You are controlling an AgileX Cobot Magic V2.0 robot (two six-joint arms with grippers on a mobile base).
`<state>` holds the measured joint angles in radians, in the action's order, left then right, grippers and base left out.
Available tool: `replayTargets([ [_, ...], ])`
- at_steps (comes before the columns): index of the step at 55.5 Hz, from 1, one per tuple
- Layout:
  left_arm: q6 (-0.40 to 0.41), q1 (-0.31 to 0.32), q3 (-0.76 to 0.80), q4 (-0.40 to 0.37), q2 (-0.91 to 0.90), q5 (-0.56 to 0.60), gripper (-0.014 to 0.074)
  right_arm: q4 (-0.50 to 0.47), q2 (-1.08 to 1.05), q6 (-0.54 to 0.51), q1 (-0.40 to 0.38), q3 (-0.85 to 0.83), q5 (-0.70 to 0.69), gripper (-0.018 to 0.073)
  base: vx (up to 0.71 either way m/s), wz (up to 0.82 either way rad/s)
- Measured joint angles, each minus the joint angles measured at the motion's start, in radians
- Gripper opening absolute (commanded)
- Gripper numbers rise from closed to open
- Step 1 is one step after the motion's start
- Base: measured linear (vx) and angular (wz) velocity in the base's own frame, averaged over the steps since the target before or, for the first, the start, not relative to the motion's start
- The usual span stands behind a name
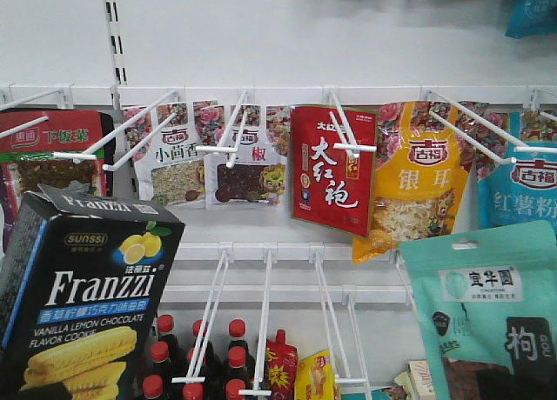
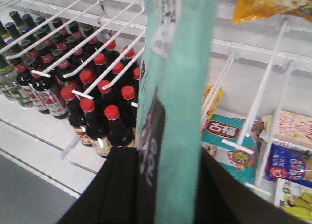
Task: Pick snacks and fruit into basket
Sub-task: 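Draw the held teal bag back away from the shelf with the right gripper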
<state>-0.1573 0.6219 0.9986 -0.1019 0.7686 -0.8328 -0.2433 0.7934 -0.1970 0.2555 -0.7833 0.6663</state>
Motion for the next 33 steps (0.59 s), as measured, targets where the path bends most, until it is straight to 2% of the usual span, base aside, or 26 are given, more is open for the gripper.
replayTargets([
  [2,0.000,0.000,0.000,0.000,0.000,0.000,0.0040,0.077,-0.014,0.074,0.022,-0.004,0.006,-0.0008,0.00,0.00],
  [7,0.000,0.000,0.000,0.000,0.000,0.000,0.0040,0.225,-0.041,0.181,0.066,-0.006,0.022,-0.0008,0.00,0.00],
  [13,0.000,0.000,0.000,0.000,0.000,0.000,0.0040,0.344,-0.066,0.267,0.115,-0.006,0.051,-0.0008,0.00,0.00],
  [19,0.000,0.000,0.000,0.000,0.000,0.000,0.0040,0.393,-0.088,0.296,0.157,-0.010,0.072,-0.0008,0.00,0.00],
  [33,0.000,0.000,0.000,0.000,0.000,0.000,0.0040,0.410,-0.104,0.283,0.220,-0.122,0.135,-0.0008,0.00,0.00],
])
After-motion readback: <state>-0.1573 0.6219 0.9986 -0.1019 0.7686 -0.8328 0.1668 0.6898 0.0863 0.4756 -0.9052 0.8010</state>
